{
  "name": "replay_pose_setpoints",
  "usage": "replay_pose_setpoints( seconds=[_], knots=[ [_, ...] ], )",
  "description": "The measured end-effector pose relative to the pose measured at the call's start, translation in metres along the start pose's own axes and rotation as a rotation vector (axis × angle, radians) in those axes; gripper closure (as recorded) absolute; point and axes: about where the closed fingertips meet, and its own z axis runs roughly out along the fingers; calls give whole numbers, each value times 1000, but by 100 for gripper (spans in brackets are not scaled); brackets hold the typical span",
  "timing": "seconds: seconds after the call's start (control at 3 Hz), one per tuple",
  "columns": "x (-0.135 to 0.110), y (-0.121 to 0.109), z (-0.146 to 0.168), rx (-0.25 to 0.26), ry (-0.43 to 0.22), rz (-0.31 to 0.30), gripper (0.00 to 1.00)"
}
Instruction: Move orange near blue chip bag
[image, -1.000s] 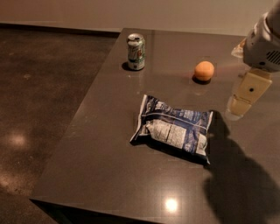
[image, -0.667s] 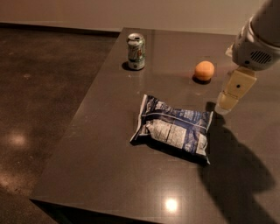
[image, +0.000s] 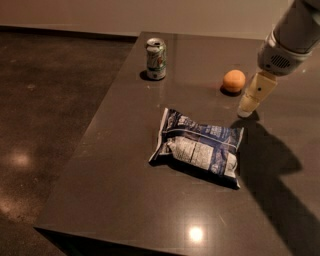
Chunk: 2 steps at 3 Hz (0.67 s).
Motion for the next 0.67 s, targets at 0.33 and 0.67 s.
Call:
replay_pose_setpoints(
  seconds=[0.33,0.67],
  knots=[
    [0,-28,20,0,2,57,0],
    [-4,-51,36,3,-7,108,0]
  ],
)
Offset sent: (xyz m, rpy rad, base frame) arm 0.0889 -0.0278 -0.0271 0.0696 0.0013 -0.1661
